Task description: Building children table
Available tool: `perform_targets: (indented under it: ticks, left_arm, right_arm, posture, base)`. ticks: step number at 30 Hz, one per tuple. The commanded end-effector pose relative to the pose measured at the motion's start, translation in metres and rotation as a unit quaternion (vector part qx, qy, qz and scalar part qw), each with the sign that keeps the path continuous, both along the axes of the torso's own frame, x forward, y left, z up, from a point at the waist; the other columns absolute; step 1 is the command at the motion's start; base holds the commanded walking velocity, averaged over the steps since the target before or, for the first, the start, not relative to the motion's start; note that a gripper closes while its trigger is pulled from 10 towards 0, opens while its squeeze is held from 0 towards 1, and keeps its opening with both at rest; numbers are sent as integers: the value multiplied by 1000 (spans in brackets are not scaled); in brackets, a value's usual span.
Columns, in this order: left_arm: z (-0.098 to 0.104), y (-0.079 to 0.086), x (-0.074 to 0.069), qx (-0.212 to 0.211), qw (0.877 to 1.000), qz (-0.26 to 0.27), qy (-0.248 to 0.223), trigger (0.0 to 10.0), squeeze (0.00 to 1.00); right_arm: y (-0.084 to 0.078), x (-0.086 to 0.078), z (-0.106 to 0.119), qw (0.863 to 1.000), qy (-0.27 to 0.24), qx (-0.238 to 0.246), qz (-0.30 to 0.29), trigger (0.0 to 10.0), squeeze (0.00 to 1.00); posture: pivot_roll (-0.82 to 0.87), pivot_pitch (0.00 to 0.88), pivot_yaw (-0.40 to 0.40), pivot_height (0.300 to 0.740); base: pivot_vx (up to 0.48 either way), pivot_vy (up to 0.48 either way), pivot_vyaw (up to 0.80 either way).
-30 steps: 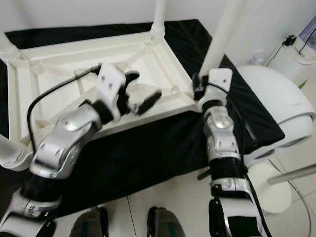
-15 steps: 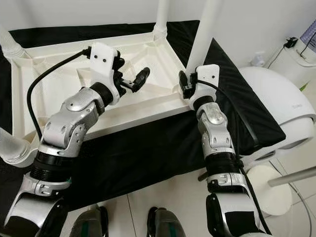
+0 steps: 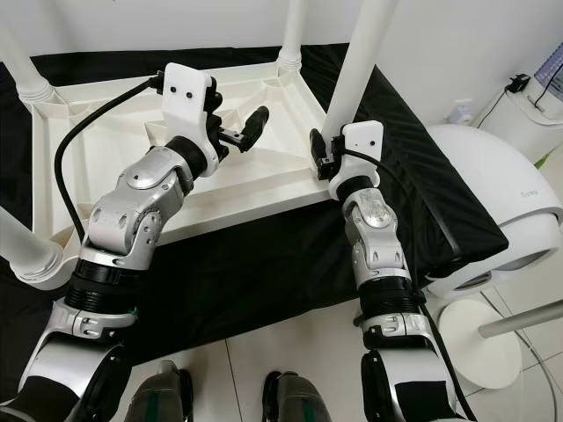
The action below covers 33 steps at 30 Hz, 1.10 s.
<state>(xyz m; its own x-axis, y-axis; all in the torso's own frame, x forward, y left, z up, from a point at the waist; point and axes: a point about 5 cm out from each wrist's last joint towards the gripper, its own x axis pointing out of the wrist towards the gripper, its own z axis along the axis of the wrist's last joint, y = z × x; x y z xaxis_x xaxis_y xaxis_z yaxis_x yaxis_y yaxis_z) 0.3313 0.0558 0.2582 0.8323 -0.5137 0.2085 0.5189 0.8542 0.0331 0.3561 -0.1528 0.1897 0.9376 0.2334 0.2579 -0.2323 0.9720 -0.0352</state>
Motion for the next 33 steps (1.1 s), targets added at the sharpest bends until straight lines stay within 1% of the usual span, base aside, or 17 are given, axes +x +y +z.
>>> perform_targets:
  ticks: [1,7,13,15,17,23,24,25,26,31,32,33]
  left_arm:
    - [3,-6,-3,0,1000,-6,-13,10000,0]
    - [5,-10,-5,-3,1000,-19,-23,10000,0]
    - [4,-8,-6,20,999,-9,-42,10000,0]
    - [3,-5,-7,34,998,0,-58,10000,0]
    - [2,-4,-7,41,997,4,-67,10000,0]
    - [-2,1,-5,40,997,10,-59,10000,0]
    - [-4,3,-3,39,998,7,-54,10000,0]
    - [-4,3,-3,39,998,7,-54,10000,0]
    - [-4,3,-2,36,998,-2,-50,10000,0]
    - [-3,3,-2,33,998,-11,-49,10000,0]
    - [-1,0,-3,33,998,-30,-52,10000,0]
    - [2,-6,-6,33,996,-57,-57,10000,0]
  right_arm:
    - [-3,-1,-1,1000,-4,-1,0,10000,0]
    - [-4,-1,-2,1000,-4,1,-1,10000,0]
    - [-4,-1,-1,1000,-7,1,1,10000,0]
    - [-3,-1,-1,1000,-7,2,5,10000,0]
    - [-2,0,-1,1000,-7,1,6,10000,0]
    - [0,0,-2,1000,-9,5,6,10000,0]
    - [2,0,-3,1000,-9,8,4,10000,0]
    - [2,0,-3,1000,-9,8,4,10000,0]
    - [2,-1,-3,1000,-11,9,5,10000,0]
    - [3,-2,-4,1000,-12,11,9,10000,0]
    - [4,-3,-5,1000,-11,8,11,10000,0]
    - [5,-4,-7,1000,-9,2,16,10000,0]
  posture:
    - [12,19,-64,740]
    - [18,11,-64,740]
    - [24,6,-70,740]
    - [24,2,-69,740]
    - [24,2,-69,740]
    - [20,0,-53,740]
    - [10,0,-30,740]
    - [10,0,-30,740]
    - [2,0,-12,740]
    - [-1,0,-4,740]
    - [-10,7,17,740]
    - [-11,12,19,740]
  base:
    - [0,0,0]
    - [0,0,0]
    - [0,0,0]
    - [0,0,0]
    - [0,0,0]
    - [0,0,0]
    - [0,0,0]
    - [0,0,0]
    - [0,0,0]
    - [0,0,0]
    - [0,0,0]
    - [0,0,0]
